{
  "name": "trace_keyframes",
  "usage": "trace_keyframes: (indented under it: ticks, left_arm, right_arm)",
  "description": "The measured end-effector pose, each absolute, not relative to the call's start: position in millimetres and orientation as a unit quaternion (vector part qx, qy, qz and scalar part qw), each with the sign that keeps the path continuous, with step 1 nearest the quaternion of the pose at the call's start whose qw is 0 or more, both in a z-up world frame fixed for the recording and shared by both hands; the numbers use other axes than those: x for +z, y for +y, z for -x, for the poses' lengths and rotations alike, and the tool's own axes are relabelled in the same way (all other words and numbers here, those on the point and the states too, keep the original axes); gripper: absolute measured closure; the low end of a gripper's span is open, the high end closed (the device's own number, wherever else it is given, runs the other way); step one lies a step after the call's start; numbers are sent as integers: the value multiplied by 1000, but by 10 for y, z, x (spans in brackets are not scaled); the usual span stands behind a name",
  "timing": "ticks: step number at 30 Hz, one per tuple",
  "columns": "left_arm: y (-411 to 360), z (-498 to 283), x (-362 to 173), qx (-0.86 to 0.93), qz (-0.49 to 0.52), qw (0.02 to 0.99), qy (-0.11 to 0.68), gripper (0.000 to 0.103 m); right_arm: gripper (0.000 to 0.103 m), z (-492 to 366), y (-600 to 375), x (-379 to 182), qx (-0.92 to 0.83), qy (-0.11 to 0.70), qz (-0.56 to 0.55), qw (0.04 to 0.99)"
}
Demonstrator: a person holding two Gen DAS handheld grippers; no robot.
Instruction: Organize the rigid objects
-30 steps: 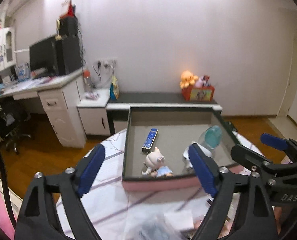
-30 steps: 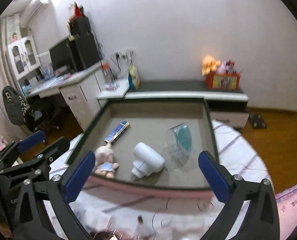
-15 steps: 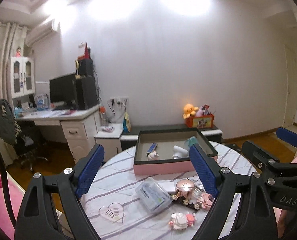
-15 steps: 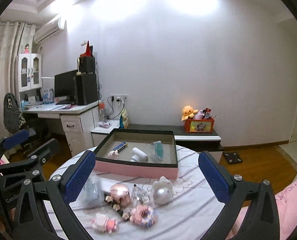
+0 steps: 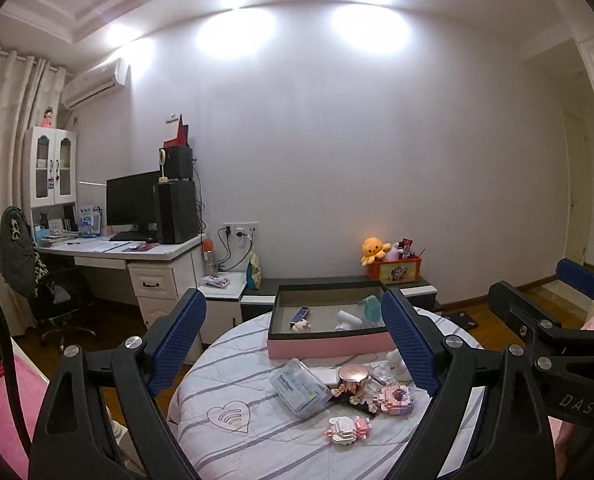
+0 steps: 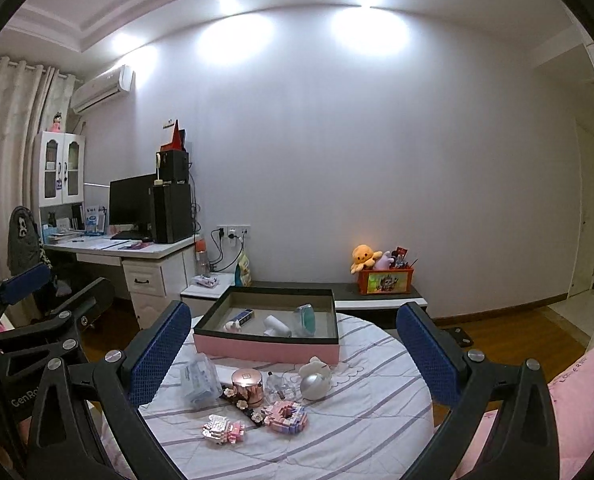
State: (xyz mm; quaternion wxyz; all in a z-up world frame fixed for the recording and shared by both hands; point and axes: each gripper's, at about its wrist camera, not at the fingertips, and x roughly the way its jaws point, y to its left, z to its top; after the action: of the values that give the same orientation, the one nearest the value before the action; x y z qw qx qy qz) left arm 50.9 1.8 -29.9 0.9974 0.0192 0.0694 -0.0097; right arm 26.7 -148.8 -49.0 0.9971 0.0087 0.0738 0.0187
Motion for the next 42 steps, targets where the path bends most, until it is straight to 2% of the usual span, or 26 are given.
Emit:
trace_keyframes:
  ticks: [30, 35, 42]
  left_arm:
    - [-38, -729, -451, -18, -20, 995, 100, 8]
    - [-11, -965, -613, -25, -18, 990, 139, 1]
    - [-16, -1301, -1013, -51, -13, 977, 209, 0]
  right_arm:
    - [0, -325, -1572, -631, 1, 97, -22, 995]
    - [0, -477, -1586, -730, 1, 118, -24, 993]
    - [0, -825, -1648, -1071, 3, 183, -29, 983]
